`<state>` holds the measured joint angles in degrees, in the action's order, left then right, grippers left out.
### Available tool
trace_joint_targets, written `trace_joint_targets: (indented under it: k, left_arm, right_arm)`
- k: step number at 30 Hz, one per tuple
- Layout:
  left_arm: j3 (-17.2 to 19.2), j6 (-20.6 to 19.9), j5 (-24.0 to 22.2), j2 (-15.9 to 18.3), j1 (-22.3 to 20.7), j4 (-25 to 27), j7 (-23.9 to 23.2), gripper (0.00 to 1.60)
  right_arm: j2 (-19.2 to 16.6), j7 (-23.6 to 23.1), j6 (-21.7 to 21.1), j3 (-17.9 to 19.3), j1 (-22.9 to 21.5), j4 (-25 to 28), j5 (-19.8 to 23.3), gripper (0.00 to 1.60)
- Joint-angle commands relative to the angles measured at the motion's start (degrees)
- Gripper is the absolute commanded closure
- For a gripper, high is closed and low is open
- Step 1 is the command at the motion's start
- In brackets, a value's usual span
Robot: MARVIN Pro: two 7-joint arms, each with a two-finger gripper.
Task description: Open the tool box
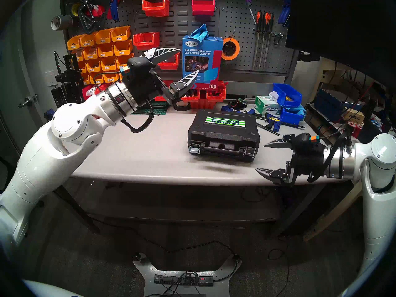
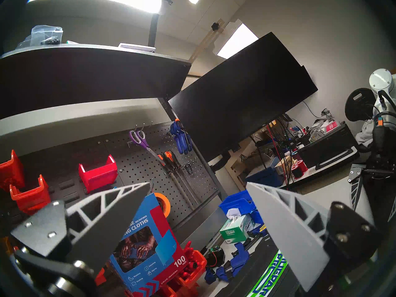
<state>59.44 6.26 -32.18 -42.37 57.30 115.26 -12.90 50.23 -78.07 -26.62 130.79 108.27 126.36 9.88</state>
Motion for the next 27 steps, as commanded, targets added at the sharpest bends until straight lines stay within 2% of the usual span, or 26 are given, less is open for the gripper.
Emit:
trace_joint_targets:
  k: [1, 7, 16, 21, 27]
  left_arm:
    - [0.5, 0.2, -0.1, 0.1, -0.4, 0.4, 0.0, 0.0]
    - [0.5, 0.2, -0.1, 0.2, -0.4, 0.4, 0.0, 0.0]
    - [0.5, 0.3, -0.2, 0.3, -0.5, 0.4, 0.0, 0.0]
    - [0.4, 0.3, -0.3, 0.3, -0.5, 0.4, 0.0, 0.0]
    - [0.4, 0.3, -0.3, 0.3, -0.5, 0.4, 0.0, 0.0]
  right_arm:
    - [-6.1, -4.7, 6.8, 0.3, 2.8, 1.1, -6.3, 0.0]
    - [-9.0, -6.2, 13.8, -2.7, 1.3, 1.4, -10.5, 0.0]
    - [-8.0, -1.9, 23.2, -6.3, -1.3, 1.2, -14.1, 0.0]
    - [-8.6, 1.2, 24.2, -8.6, -3.9, 0.2, -15.7, 0.0]
    - [-9.7, 4.0, 23.3, -11.5, -7.2, -1.0, -16.7, 0.0]
